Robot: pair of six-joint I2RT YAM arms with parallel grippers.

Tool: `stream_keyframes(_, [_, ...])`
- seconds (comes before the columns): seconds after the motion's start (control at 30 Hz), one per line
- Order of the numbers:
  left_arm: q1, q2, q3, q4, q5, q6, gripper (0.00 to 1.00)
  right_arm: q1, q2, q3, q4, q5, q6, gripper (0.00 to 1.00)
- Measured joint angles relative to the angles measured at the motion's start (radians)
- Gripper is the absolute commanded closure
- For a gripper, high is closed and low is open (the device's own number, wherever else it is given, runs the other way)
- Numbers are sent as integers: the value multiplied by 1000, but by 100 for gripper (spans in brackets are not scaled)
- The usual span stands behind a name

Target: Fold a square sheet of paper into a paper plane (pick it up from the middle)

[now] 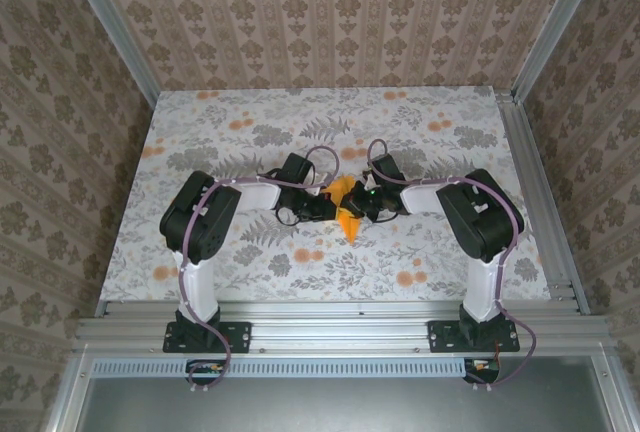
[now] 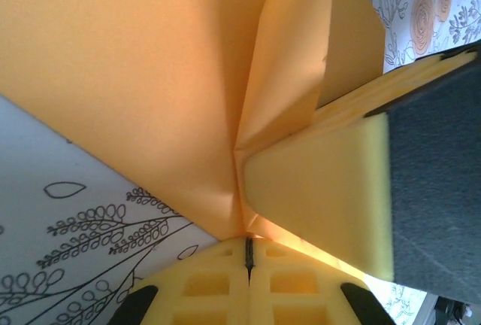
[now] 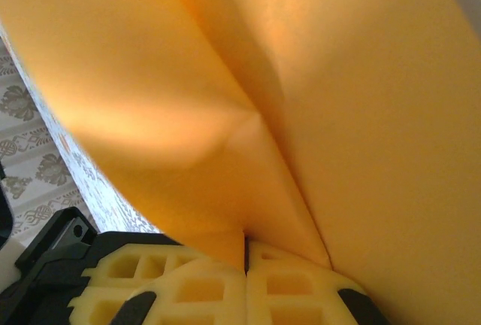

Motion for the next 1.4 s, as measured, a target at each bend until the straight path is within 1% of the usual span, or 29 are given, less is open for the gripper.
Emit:
stream_keyframes(0.43, [11, -4, -38, 73, 29, -33, 100, 5, 13, 0, 31, -3, 0, 96])
stream_keyframes(0.67, [10, -14, -45, 80, 19, -37, 100, 6, 19, 0, 40, -5, -2, 95])
stream_keyframes(0.9, [4, -28, -46, 72, -10, -37, 100, 7, 19, 0, 39, -4, -24, 91])
stream_keyframes(1.07, [4, -57, -47, 54, -24, -37, 98, 8, 19, 0, 40, -4, -32, 90])
stream_keyframes(1.17, [4, -76, -47, 47, -27, -37, 94, 8, 19, 0, 40, -4, -35, 90])
stream_keyframes(1.3, [4, -104, -47, 30, -39, -37, 88, 8, 19, 0, 42, -5, -36, 84])
stream_keyframes(1.4, [4, -125, -47, 13, -53, -37, 87, 9, 19, 0, 52, -8, -39, 79])
